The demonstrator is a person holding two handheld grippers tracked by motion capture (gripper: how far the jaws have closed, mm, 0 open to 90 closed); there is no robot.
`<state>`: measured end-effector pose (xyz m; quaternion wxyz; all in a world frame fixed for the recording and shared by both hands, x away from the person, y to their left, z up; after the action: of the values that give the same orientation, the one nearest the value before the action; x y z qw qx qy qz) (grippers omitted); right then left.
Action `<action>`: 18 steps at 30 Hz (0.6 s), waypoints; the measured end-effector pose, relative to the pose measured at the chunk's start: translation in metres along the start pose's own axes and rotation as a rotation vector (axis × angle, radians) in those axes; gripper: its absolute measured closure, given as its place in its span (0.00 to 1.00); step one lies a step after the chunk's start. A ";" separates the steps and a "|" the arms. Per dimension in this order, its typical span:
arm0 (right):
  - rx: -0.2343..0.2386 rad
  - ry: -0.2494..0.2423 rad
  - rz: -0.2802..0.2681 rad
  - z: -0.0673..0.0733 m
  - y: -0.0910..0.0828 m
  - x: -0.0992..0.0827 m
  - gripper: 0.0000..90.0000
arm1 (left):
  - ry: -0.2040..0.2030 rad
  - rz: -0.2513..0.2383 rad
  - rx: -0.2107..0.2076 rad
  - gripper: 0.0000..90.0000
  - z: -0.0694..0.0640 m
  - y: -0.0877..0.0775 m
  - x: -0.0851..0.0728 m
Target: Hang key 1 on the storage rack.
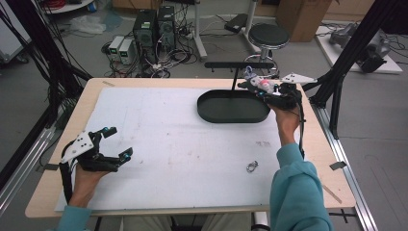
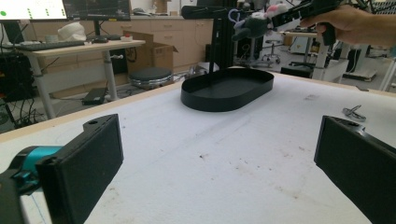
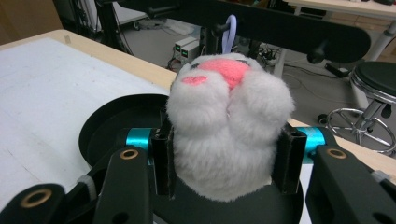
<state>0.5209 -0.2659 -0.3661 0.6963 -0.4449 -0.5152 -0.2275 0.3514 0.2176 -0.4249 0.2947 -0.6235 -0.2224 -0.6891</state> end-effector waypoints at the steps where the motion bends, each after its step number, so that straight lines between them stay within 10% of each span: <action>1: -0.001 0.005 0.006 0.000 0.002 -0.001 0.59 | 0.000 0.001 -0.001 0.02 0.000 0.000 0.000; 18: 0.008 0.035 0.070 -0.007 0.021 -0.016 0.57 | -0.011 -0.018 0.007 0.02 0.000 -0.001 -0.002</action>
<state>0.5346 -0.2636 -0.3895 0.7145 -0.4560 -0.4879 -0.2087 0.3508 0.2189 -0.4271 0.2894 -0.6242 -0.2321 -0.6876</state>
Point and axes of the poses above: each handheld gripper's, and its own axes: y roughly forward along the jaws, x roughly out of its top, z roughly to its left, the point moved 8 cm from there along y, roughly forward along the jaws, and after that the axes turned 7 degrees about y, right-handed, at the moved point
